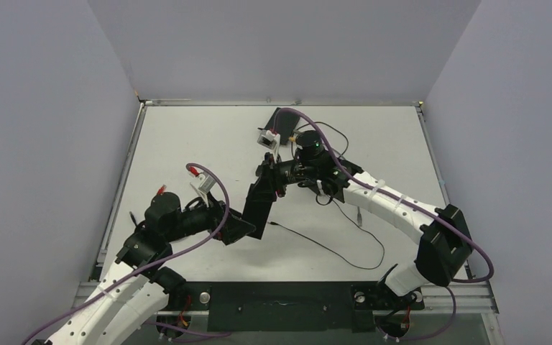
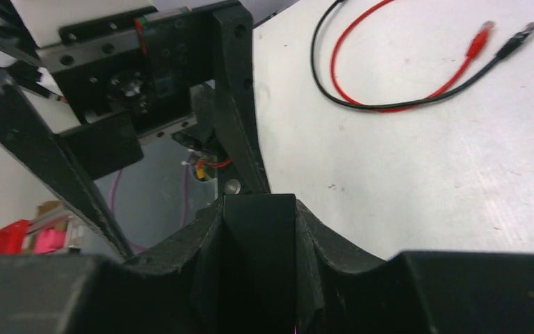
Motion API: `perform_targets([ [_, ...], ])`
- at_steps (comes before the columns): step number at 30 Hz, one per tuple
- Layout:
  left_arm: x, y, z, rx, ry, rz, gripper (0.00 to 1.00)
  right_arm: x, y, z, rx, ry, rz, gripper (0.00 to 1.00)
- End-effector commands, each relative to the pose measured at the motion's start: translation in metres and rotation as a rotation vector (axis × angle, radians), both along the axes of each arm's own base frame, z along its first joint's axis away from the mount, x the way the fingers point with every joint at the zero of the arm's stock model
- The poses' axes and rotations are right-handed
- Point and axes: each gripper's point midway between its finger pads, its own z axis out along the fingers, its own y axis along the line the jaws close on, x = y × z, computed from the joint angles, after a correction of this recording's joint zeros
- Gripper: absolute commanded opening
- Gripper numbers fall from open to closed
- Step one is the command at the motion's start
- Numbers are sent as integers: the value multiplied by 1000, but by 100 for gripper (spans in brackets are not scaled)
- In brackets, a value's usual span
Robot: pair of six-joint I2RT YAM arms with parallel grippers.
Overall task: Insert the plug into the switch port
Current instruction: Adjust the switch port at the center of the board.
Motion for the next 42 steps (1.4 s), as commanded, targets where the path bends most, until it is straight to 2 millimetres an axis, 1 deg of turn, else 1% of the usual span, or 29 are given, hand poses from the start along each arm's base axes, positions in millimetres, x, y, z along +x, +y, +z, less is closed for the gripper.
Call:
perform_targets([
  [1, 8, -8, 8, -59, -59, -11, 93, -9, 15, 57, 190, 55, 91, 0],
  [2, 9, -9, 6, -58, -53, -9, 94, -8, 18, 61, 224, 49, 100, 0],
  [3, 10, -10, 5, -55, -52, -9, 94, -12, 18, 62, 232, 99, 113, 0],
  [4, 11, -10, 3, -53, -51, -7, 94, -12, 20, 68, 266, 85, 125, 0],
  [5, 12, -10, 3, -53, -54, -6, 94, -15, 20, 69, 271, 115, 135, 0],
  [9, 14, -11, 3, -57, -61, -6, 94, -15, 21, 72, 294, 142, 153, 0],
  [12, 13, -12, 4, -64, -60, -14, 90, -12, 24, 67, 293, 151, 152, 0],
  [16, 11, -12, 7, -75, -63, -17, 78, -11, 24, 60, 280, 166, 150, 0],
  [17, 11, -12, 8, -77, -67, -17, 73, -11, 24, 57, 272, 168, 150, 0],
  [19, 10, -11, 11, -82, -69, -17, 68, -10, 23, 50, 245, 170, 143, 0],
  [23, 9, -10, 16, -83, -80, -13, 66, -9, 22, 36, 200, 158, 135, 0],
  [28, 11, -6, 19, -73, -94, 15, 65, -12, 19, 30, 189, 161, 136, 0],
  [30, 12, -6, 21, -78, -101, 18, 53, -12, 18, 28, 185, 165, 135, 0],
  [32, 13, -7, 21, -82, -101, 19, 33, -12, 18, 28, 183, 168, 136, 0],
  [33, 14, -7, 21, -84, -98, 20, 29, -13, 17, 28, 183, 168, 138, 0],
  [34, 15, -7, 20, -82, -94, 22, 20, -14, 17, 27, 182, 168, 141, 0],
  [35, 16, -8, 20, -82, -90, 22, 16, -14, 17, 27, 181, 169, 145, 0],
  [36, 16, -8, 18, -82, -85, 22, 7, -15, 17, 27, 179, 170, 148, 0],
  [37, 17, -9, 19, -88, -87, 23, 2, -15, 16, 26, 178, 168, 149, 0],
  [38, 17, -10, 18, -92, -80, 24, 0, -15, 15, 26, 176, 164, 147, 0],
  [39, 17, -10, 20, -101, -87, 22, 0, -14, 15, 25, 174, 156, 142, 0],
  [40, 17, -11, 18, -105, -77, 24, 0, -13, 12, 26, 169, 155, 130, 6],
  [41, 18, -11, 19, -112, -80, 27, 0, -8, 11, 24, 164, 144, 105, 10],
  [42, 19, -11, 17, -113, -72, 36, 0, -6, 9, 25, 159, 140, 88, 18],
])
